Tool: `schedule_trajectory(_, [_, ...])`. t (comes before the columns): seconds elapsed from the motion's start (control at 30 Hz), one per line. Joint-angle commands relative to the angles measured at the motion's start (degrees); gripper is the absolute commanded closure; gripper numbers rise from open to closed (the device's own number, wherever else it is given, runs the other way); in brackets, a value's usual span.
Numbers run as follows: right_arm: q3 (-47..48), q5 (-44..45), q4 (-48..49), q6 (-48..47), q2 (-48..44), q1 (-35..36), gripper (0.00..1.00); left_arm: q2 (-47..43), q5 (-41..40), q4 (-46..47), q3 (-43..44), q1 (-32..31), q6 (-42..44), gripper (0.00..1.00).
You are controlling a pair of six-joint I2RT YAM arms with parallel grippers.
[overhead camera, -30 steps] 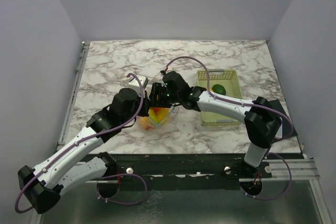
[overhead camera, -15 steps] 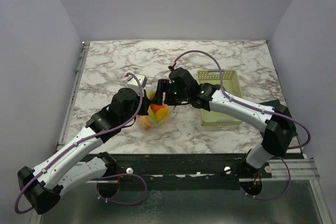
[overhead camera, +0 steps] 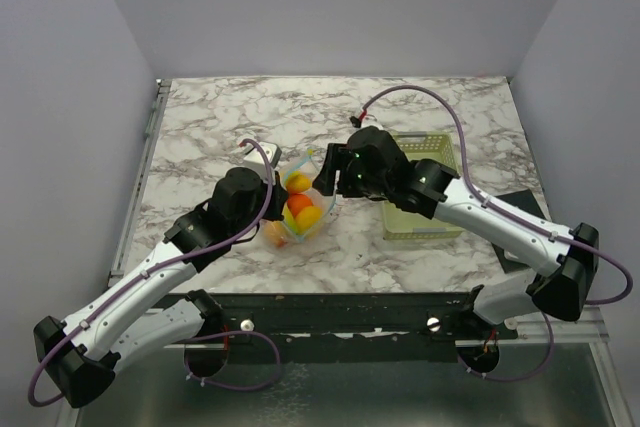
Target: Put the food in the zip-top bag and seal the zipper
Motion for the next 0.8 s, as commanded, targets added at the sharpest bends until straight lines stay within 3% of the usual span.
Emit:
schedule_trajectory(0.0, [-2.8, 10.7, -6.8, -0.2, -2.1, 0.3, 0.36, 0.3, 0.1, 0.6, -0.6, 0.0, 0.2, 1.0])
schedule_trajectory(0.53, [-3.5, 11.6, -2.5, 1.0, 7.0, 0.3, 0.49, 0.2, 0.5, 0.6, -0.8, 0.0, 0.4, 1.0])
schedule_trajectory(0.63, [-2.9, 12.6, -2.4, 1.2, 7.7, 0.3, 0.6, 0.3, 0.7, 0.5, -0.8, 0.0, 0.5, 1.0])
schedule_trajectory(0.77, [-1.6, 13.0, -3.2, 0.5, 7.4, 0.3, 0.93, 0.4, 0.7, 0.5, -0.8, 0.0, 0.4, 1.0])
